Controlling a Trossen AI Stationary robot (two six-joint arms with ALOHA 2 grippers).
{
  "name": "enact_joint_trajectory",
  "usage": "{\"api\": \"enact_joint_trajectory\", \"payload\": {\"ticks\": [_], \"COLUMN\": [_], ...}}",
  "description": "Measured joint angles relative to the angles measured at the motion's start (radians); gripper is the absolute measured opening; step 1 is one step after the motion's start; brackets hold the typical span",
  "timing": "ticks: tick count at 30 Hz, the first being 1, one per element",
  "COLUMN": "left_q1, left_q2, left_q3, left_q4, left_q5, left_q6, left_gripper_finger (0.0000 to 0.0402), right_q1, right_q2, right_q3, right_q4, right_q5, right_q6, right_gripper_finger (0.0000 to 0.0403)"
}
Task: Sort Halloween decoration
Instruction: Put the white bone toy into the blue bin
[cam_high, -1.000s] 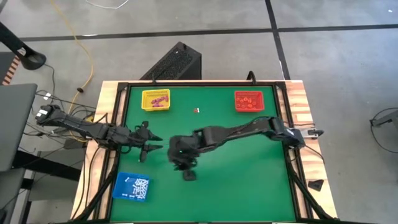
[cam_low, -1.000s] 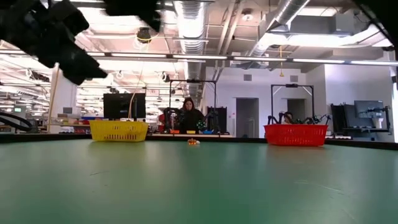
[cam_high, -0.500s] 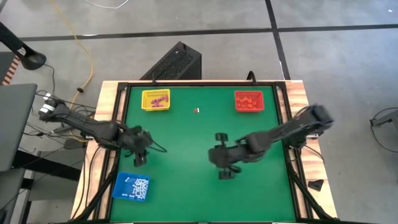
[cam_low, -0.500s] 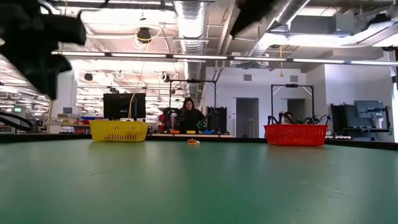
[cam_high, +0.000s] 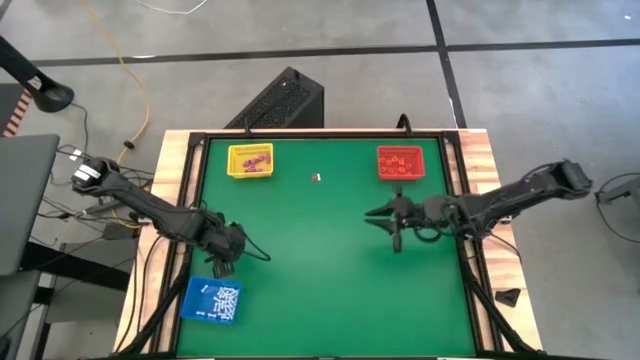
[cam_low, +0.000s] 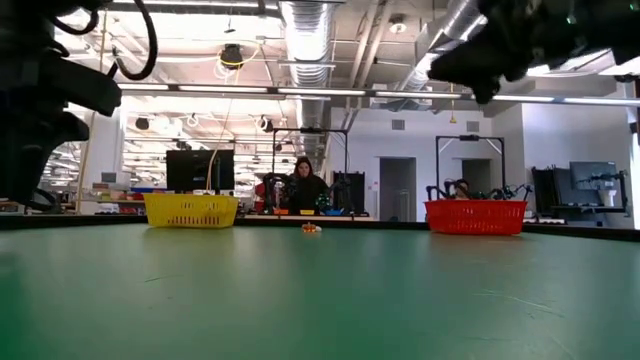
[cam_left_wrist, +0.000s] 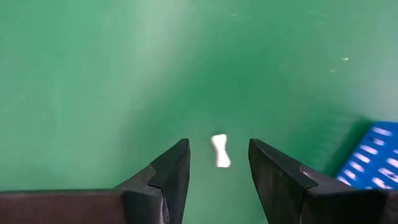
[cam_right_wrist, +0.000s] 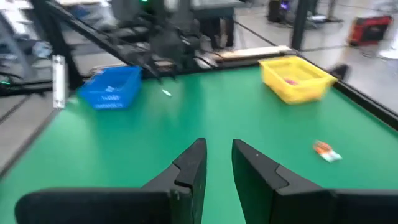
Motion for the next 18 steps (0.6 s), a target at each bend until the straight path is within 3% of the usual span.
{"api": "enact_joint_trajectory", "payload": {"ticks": [8, 18], "left_q1": [-0.037, -0.067], "left_q2": [0.000, 0.000], "left_q3": [-0.002, -0.102], "left_q4": [0.018, 0.070], "left_q5": [-0.009, -0.023], "left_q6": [-0.152, -0.255], "left_gripper_finger": [0.0153, 0.0153], "right_q1": [-0.043, -0.042], "right_q2": [-0.196, -0.229], "right_q3": [-0.093, -0.104], "right_q4": [-0.130, -0.223], "right_q5": [0.000, 0.000], "right_q6": [0.005, 0.012], "right_gripper_finger": [0.0109, 0.0109]}}
